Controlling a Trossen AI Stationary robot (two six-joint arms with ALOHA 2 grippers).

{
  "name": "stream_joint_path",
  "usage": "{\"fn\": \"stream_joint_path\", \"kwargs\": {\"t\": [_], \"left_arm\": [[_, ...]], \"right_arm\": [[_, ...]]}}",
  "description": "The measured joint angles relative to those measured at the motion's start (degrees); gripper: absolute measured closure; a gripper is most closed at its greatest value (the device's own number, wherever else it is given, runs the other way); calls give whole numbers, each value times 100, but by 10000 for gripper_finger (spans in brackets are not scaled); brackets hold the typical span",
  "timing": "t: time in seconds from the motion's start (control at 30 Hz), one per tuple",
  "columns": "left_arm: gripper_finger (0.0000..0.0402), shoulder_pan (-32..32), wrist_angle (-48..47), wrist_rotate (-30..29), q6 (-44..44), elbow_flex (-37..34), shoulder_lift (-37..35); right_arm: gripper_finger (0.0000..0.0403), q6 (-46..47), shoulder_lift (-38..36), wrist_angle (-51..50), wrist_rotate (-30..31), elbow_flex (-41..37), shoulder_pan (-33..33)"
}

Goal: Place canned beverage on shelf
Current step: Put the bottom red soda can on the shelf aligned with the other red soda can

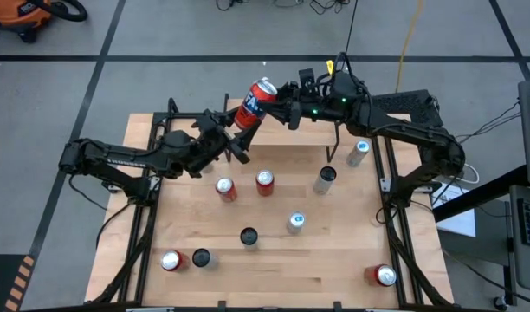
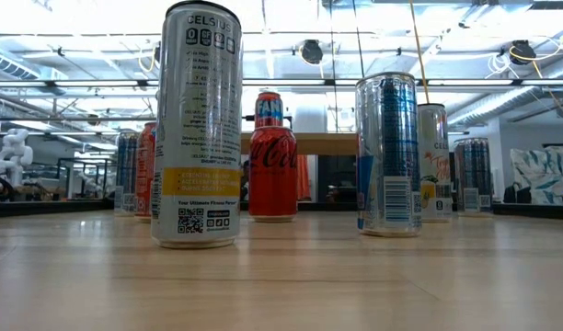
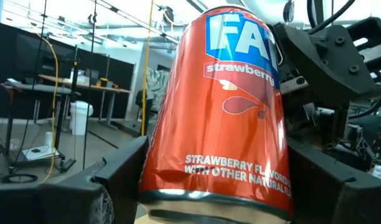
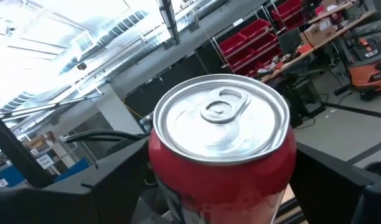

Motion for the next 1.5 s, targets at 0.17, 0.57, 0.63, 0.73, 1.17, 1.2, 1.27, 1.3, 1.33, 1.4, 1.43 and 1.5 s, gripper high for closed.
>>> {"fn": "stream_joint_path", "kwargs": {"t": [0.17,0.57,0.63,0.73,1.17,1.2,1.27,1.3,1.33,1.4,1.43,1.5], "left_arm": [[104,-2,-103,-40,-5,0,4],[40,-2,-159,-70,-50,0,4],[21,-4,-159,-72,-52,-2,4],[6,-47,-159,-161,-53,-2,4],[5,-280,-1958,-996,-2283,-7,-587],[5,-280,-2202,-954,-2507,-7,-672],[5,-280,-2683,-903,-2896,-7,-861],[5,-280,-2921,-895,-3053,-7,-960],[5,-280,-3123,-878,-3191,-7,-1057],[5,-280,-3487,-816,-3384,-7,-1256],[5,-280,-3659,-783,-3450,-7,-1362],[4,-280,-3943,-750,-3506,-7,-1539]], "right_arm": [[84,-3,22,-18,-2,0,-10],[128,-200,26,-47,-38,0,-20],[128,-295,28,-58,-45,0,-20],[129,-456,30,-46,-63,0,-64],[130,-642,13,-113,-1088,2,-774],[130,-726,13,-155,-1151,2,-811],[130,-917,13,-217,-1305,2,-889],[130,-1013,13,-223,-1391,2,-923],[130,-1095,13,-224,-1459,2,-956],[130,-1306,11,-216,-1655,2,-1014],[130,-1401,9,-215,-1731,4,-1034],[130,-1519,9,-216,-1849,7,-1075]]}}
